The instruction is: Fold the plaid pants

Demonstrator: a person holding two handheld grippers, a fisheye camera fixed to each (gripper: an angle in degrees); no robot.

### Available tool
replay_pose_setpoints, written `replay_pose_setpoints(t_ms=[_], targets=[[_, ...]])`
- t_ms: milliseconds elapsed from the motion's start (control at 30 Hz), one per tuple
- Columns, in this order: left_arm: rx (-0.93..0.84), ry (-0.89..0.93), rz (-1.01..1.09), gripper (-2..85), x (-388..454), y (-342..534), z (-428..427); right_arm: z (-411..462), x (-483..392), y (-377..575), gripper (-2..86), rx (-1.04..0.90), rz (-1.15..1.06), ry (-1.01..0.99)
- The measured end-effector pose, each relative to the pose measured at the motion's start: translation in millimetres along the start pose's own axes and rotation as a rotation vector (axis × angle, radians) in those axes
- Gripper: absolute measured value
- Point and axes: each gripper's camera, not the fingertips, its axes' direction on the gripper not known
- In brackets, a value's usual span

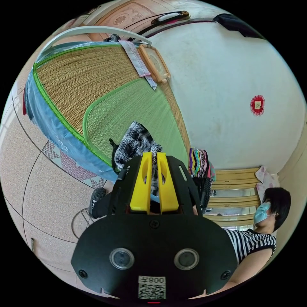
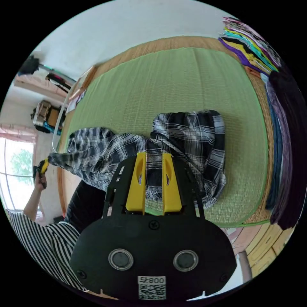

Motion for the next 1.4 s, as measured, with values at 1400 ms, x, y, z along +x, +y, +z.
replay_pose_setpoints(t_ms=[1400], targets=[[0.064,0.030,0.321,5.1,246.9,-181.3,94.0,-326.9,113.0,-33.3,1.2,0.504,0.101,-0.023]])
